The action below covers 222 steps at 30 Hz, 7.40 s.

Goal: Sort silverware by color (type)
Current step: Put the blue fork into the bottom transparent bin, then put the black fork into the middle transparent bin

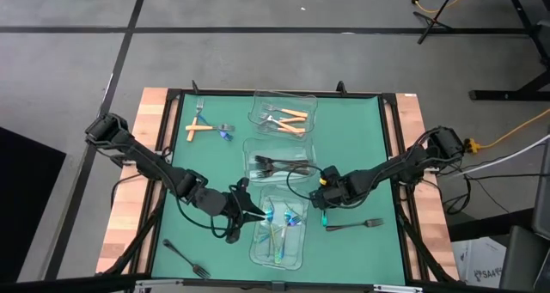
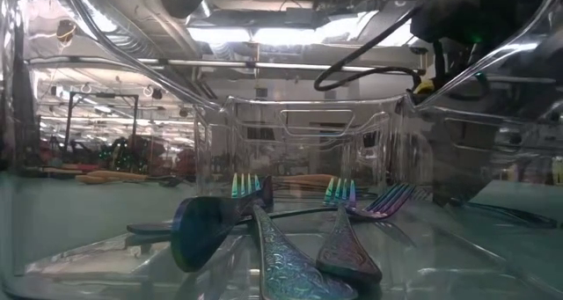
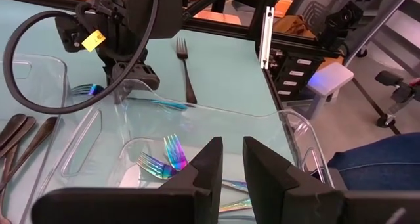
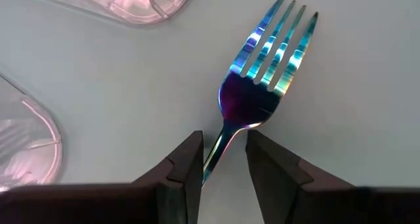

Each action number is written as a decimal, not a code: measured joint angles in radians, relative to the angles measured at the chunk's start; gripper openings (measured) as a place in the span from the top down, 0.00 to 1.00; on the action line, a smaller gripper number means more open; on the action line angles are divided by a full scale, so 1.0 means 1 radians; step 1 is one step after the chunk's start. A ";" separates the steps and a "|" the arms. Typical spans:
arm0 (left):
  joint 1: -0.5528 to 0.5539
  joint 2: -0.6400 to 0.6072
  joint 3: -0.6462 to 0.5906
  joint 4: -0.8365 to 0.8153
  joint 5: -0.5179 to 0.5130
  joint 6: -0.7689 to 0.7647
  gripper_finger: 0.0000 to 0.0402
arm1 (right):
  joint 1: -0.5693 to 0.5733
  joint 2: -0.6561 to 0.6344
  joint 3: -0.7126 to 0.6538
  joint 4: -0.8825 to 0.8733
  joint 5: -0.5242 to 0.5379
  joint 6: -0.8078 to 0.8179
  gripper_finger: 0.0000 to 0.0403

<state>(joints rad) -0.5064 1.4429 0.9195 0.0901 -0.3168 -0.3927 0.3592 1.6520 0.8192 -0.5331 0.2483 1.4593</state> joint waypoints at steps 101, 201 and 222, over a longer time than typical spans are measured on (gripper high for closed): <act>0.000 0.000 0.000 -0.001 -0.042 -0.015 0.86 | 0.203 0.070 0.127 0.713 0.302 -0.048 1.00; 0.011 0.000 0.000 -0.001 -0.068 0.021 0.86 | 0.531 -0.070 0.127 -0.417 -0.057 0.427 0.87; 0.063 0.000 0.000 -0.001 -0.068 0.019 0.86 | 0.531 -0.070 0.126 -0.380 -0.116 -0.096 0.87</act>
<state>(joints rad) -0.4435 1.4433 0.9195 0.0891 -0.3847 -0.3737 0.8898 1.5822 0.9455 -0.9134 0.1321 1.3634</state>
